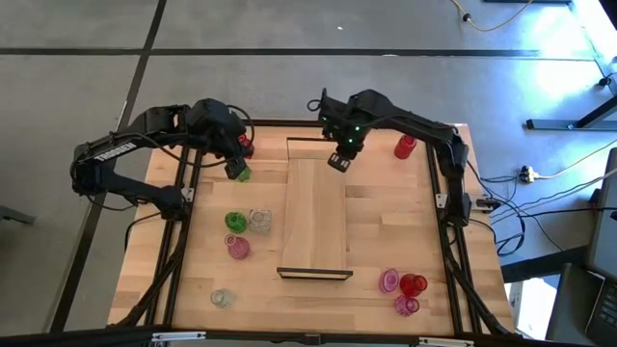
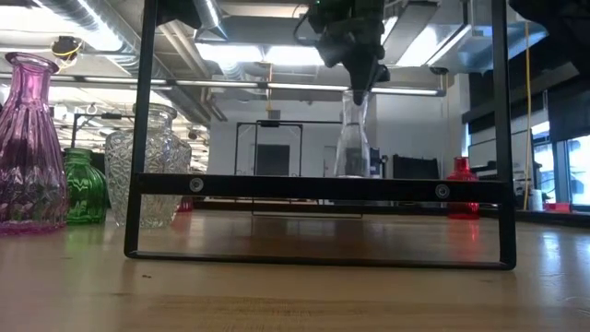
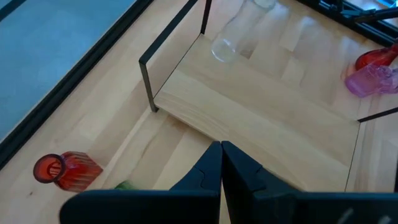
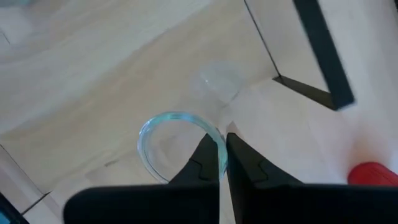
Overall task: Sort vases onto shelf
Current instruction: Put the top right transparent vase on the shelf
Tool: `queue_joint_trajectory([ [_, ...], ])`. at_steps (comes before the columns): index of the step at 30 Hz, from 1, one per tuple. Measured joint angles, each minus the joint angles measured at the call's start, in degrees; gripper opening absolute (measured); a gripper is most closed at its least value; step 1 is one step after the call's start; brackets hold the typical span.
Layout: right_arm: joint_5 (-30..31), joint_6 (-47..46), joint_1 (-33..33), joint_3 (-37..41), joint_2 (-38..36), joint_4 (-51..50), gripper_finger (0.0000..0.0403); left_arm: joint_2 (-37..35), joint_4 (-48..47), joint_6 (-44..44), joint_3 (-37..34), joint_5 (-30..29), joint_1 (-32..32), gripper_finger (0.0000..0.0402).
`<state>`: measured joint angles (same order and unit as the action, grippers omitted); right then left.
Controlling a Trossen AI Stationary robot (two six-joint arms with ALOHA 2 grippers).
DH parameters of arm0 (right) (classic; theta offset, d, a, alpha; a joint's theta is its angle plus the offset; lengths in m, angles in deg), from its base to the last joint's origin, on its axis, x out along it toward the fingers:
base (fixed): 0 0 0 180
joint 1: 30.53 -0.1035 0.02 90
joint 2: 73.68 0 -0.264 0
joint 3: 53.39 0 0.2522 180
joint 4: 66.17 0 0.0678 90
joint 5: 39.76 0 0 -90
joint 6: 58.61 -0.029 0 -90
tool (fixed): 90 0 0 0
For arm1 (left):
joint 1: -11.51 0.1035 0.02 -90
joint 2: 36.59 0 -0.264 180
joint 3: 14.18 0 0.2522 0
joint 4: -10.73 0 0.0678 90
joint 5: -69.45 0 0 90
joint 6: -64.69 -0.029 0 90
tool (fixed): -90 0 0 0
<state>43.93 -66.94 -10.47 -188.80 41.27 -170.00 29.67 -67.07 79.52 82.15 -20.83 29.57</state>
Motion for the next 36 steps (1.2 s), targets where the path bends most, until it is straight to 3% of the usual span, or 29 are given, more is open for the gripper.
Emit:
queue_joint_trajectory([
  [11, -0.77, 1.32, 0.68, 0.68, 0.92, 2.79, 0.0008, 0.0, 0.01, -0.54, 0.0, -0.2, 0.0, 0.0],
  [27, 1.68, 1.6, 0.61, 0.68, 1.58, 5.38, 0.0067, 0.0, 0.06, -1.95, 0.0, -0.24, 0.0, 0.0],
  [36, 2.24, 0.55, 0.61, 0.68, 1.51, 5.82, 0.0076, 0.0, 0.03, -1.9, 0.0, -0.09, 0.0, 0.0],
])
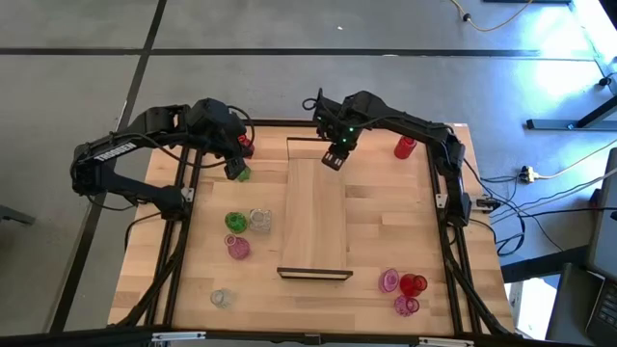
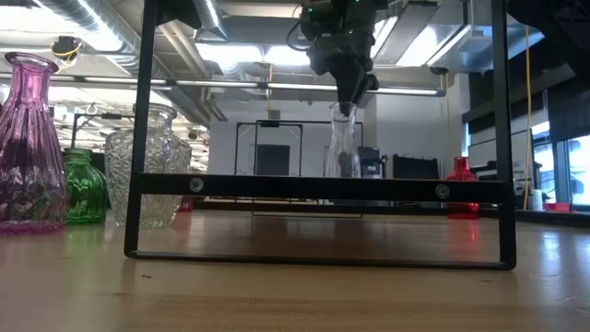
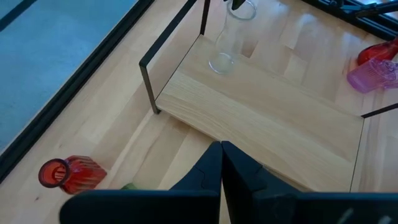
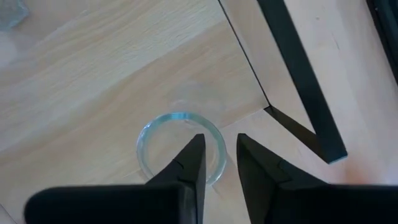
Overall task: Sort vases onto shelf
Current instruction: Put the top right transparent vase on the shelf, then put the top transparent vase aligned with the other transparent vase on the shelf
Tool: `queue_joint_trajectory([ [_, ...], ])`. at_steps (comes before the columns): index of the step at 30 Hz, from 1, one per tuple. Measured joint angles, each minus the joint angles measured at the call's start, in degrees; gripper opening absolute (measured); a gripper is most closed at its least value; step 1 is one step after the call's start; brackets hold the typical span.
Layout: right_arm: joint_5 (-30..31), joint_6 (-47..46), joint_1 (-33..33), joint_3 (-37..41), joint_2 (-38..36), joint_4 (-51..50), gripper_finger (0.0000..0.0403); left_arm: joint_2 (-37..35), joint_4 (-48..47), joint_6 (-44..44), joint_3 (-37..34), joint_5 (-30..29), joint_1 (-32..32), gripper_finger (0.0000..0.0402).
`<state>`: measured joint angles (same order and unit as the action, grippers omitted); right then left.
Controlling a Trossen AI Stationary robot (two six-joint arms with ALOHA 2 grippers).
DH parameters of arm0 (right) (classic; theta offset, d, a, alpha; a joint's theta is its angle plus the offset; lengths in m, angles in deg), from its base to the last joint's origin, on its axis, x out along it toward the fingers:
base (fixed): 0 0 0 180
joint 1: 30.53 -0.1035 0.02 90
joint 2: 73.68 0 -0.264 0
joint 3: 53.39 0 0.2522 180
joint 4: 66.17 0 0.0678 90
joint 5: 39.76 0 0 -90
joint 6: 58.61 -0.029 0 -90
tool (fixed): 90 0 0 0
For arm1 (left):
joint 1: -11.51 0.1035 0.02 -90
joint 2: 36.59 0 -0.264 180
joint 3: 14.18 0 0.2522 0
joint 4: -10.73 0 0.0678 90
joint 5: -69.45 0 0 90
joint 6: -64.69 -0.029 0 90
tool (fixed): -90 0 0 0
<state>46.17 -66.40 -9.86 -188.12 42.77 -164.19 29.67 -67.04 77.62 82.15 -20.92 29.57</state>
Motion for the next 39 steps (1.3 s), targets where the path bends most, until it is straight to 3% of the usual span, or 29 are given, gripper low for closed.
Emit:
queue_joint_trajectory([
  [8, 0.5, -0.84, 0.0, -2.29, -3.5, 0.03, 0.0077, 0.0, -3.78, 0.43, 0.0, 3.81, 0.02, 0.0],
  [12, 1.01, -1.22, 0.0, -6.3, -5.19, -0.2, 0.0077, 0.07, -4.77, 0.5, -0.83, 10.38, 0.0, 0.0],
  [19, 4.32, -2.62, -0.04, -12.68, -7.72, -0.03, 0.0077, 1.75, -4.31, 4.7, -13.16, 23.35, -1.47, 0.0],
  [22, 8.37, -3.71, -0.01, -13.84, -9.47, -0.9, 0.0077, 1.81, -2.77, 5.08, -17.39, 23.6, -2.39, 0.0004],
  [27, 13.94, -3.9, 0.4, -14.05, -12.57, -3.8, 0.0077, 1.86, 1.29, 5.13, -19.47, 22.06, -3.24, 0.0065],
  [34, 14.65, -3.95, 2.51, -13.7, -16.34, -5.87, 0.0077, 3.84, 5.64, 9.25, -19.5, 19.09, -3.67, 0.0181],
  [39, 14.57, -3.51, 4.26, -13.66, -18.08, -5.8, 0.0077, 8.84, 5.42, 9.4, -19.52, 19.3, -7.22, 0.0215],
])
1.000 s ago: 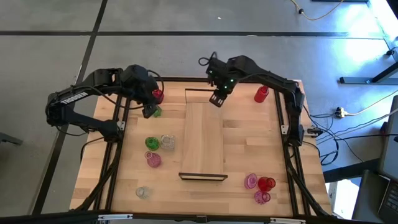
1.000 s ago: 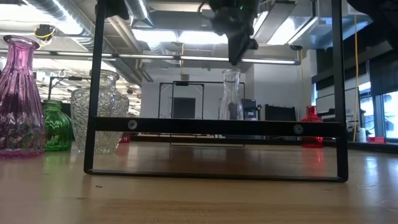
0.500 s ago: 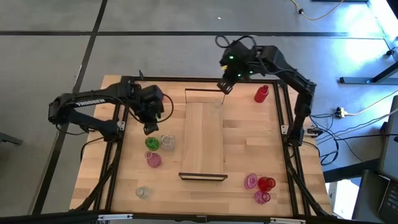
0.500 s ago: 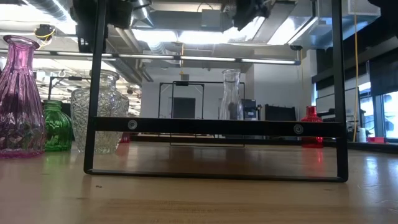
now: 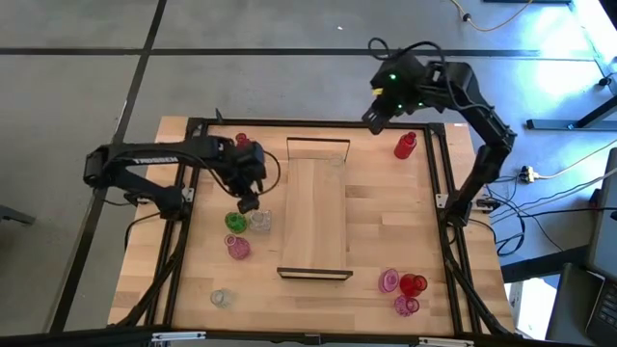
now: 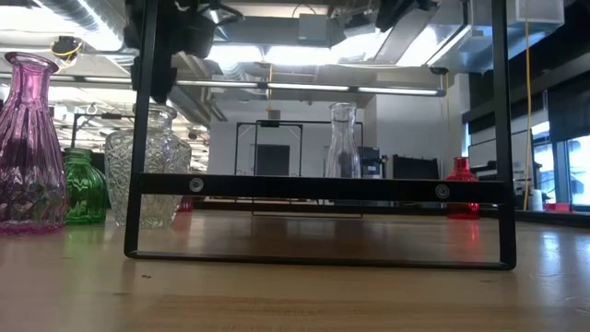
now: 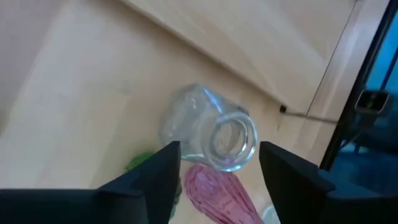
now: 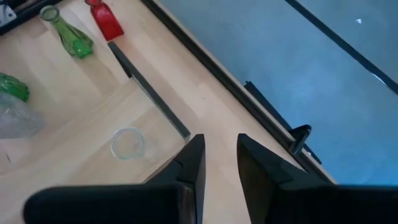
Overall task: Sort vases onto shelf
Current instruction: Put the top transparent vase aligned with the other transparent vase on the shelf
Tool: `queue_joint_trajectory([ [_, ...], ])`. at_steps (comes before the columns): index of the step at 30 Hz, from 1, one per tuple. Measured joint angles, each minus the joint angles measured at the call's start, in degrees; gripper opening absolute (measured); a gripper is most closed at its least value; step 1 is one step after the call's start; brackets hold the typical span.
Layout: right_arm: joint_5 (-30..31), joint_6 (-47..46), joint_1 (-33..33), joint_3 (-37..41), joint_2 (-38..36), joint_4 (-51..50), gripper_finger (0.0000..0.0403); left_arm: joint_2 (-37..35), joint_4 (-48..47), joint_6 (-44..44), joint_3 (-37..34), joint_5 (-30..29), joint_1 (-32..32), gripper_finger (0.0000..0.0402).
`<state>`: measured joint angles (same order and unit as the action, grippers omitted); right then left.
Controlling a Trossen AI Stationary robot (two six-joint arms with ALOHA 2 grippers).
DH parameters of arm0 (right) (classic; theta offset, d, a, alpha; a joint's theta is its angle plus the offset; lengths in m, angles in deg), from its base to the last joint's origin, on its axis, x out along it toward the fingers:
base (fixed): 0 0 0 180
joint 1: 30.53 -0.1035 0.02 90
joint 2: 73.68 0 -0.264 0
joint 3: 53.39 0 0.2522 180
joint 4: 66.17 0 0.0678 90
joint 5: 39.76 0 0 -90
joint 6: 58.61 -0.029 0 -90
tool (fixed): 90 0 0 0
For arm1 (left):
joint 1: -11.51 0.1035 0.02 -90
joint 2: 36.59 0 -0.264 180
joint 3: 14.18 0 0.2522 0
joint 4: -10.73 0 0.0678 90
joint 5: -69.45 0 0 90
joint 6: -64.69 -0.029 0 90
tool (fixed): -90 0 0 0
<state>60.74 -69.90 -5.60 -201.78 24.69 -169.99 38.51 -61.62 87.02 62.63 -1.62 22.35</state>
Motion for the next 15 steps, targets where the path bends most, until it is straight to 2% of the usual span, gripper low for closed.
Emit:
queue_joint_trajectory([
  [8, -0.22, 1.55, 1.03, 0.02, -2.29, 0.0, 0.0077, 5.39, -0.5, 1.59, 0.0, -6.5, -3.01, 0.0195],
  [15, -1.02, 3.05, 1.01, 0.02, -2.74, 0.03, 0.0077, 10.3, -0.54, 1.61, 0.0, -6.94, -3.08, 0.0176],
])
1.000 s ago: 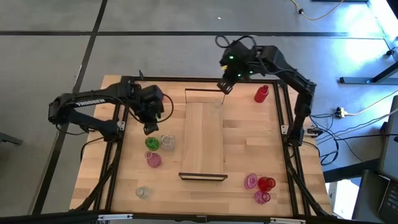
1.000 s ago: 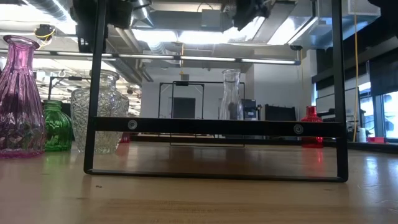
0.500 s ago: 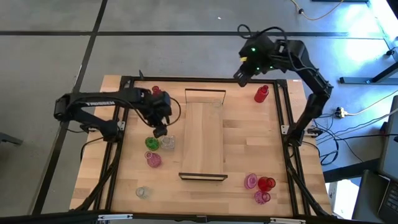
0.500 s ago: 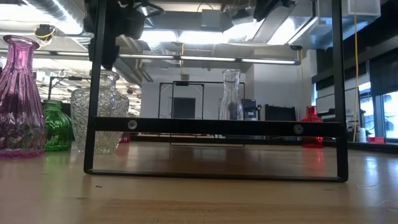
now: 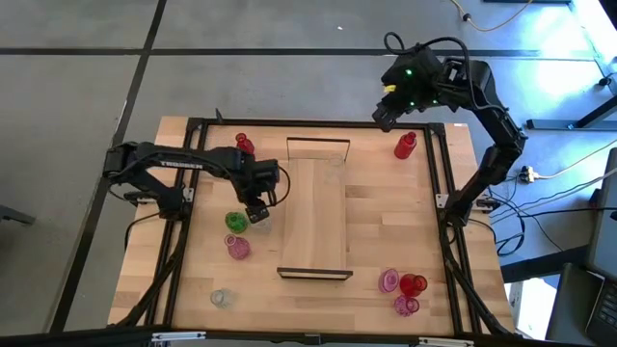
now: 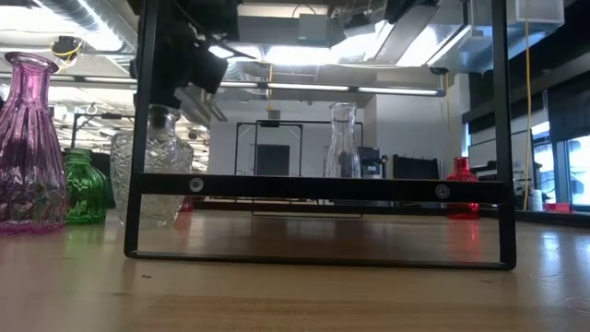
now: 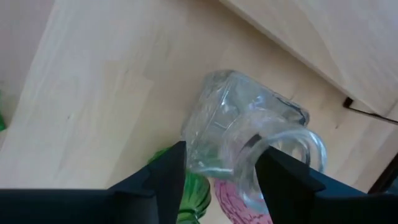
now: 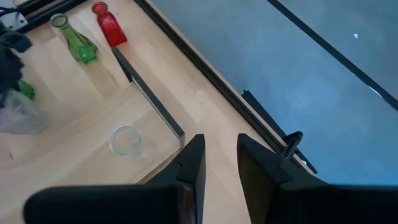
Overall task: Sort vases onto shelf
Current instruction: Put the top transparent vase aligned with the other transparent vase on the shelf
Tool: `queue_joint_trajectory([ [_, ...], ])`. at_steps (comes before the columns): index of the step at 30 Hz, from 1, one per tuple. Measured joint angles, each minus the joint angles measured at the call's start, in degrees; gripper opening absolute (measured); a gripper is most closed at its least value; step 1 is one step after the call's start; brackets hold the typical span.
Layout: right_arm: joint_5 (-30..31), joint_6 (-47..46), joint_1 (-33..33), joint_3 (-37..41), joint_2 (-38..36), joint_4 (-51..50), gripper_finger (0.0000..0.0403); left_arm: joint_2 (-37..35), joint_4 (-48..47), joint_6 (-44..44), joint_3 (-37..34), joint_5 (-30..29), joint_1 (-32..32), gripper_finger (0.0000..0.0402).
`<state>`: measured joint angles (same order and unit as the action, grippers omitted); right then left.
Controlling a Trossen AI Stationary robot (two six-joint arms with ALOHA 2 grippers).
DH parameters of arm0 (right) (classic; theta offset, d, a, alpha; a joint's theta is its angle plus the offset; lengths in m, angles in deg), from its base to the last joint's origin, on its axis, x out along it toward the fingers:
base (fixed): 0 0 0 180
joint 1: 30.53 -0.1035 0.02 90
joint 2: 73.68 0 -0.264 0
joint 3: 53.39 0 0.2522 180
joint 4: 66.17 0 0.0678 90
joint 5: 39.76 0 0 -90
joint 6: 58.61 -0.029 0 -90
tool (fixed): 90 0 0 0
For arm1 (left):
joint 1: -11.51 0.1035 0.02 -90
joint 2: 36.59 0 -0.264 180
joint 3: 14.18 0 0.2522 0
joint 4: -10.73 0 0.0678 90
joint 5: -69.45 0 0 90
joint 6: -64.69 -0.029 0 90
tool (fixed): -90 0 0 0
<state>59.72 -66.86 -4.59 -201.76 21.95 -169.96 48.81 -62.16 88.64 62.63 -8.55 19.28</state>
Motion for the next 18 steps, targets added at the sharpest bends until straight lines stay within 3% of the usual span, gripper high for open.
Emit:
queue_joint_trajectory([
  [4, 0.02, 1.21, 0.0, 0.02, 0.0, 0.01, 0.0077, 0.49, -0.68, 0.48, 0.0, -0.49, 0.02, 0.0141],
  [10, 0.51, 2.69, 0.03, 0.02, 0.0, 0.01, 0.0077, -1.17, -5.03, 1.06, 4.45, 0.28, 0.94, 0.0026],
  [18, 1.05, 3.19, 1.95, 0.03, 0.0, 0.03, 0.0076, 0.5, -9.88, -4.42, 19.34, -2.01, 4.77, 0.0021],
])
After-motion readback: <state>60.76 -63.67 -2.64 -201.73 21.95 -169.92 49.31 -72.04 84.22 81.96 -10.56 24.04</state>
